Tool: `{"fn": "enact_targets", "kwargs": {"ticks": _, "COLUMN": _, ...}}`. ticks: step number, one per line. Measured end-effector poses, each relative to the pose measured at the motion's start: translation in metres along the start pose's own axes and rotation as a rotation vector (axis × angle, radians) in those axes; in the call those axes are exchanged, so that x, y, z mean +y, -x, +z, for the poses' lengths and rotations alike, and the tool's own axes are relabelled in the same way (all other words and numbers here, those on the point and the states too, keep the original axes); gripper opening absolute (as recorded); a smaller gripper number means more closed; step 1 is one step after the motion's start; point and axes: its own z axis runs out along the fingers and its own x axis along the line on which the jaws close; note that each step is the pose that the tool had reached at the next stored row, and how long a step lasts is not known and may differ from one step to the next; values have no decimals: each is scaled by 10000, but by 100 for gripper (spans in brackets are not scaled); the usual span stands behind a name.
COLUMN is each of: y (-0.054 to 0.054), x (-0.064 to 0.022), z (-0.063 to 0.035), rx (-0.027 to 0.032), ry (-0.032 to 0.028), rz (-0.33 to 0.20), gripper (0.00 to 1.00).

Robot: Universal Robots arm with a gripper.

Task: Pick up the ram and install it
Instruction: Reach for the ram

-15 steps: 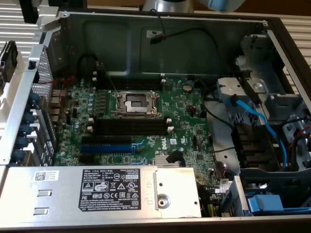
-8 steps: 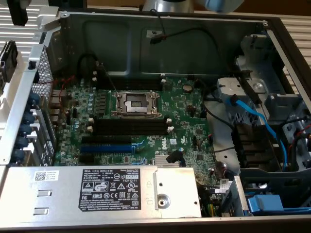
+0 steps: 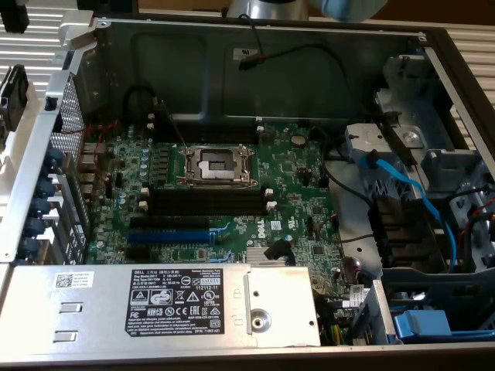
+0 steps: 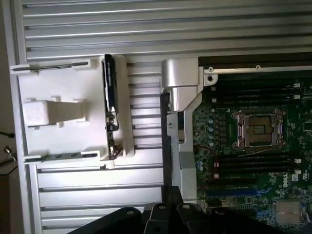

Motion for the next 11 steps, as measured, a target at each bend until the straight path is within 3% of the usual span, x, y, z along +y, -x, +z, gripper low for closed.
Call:
{"fn": "enact_targets", "kwargs": {"ticks": 3, "y": -135, "x": -7, "z": -1, "rx": -1, "ry": 125, "rz": 2, "gripper": 10}}
{"fn": "enact_targets", "kwargs": {"ticks": 6, "y": -264, "x": -16, "z": -2, "rx": 18, "ry": 402, "rz": 5, "gripper": 10}}
{"fn": "enact_targets", "kwargs": {"ticks": 7, "y": -313, "x": -19, "z": -2, "rx": 23, "ry": 458, "rz": 4, "gripper": 10}}
{"fn": "enact_targets", "kwargs": {"ticks": 11, "y": -493, "x": -31, "z": -3, "rx": 28, "ry": 545, "rz": 5, "gripper": 10}}
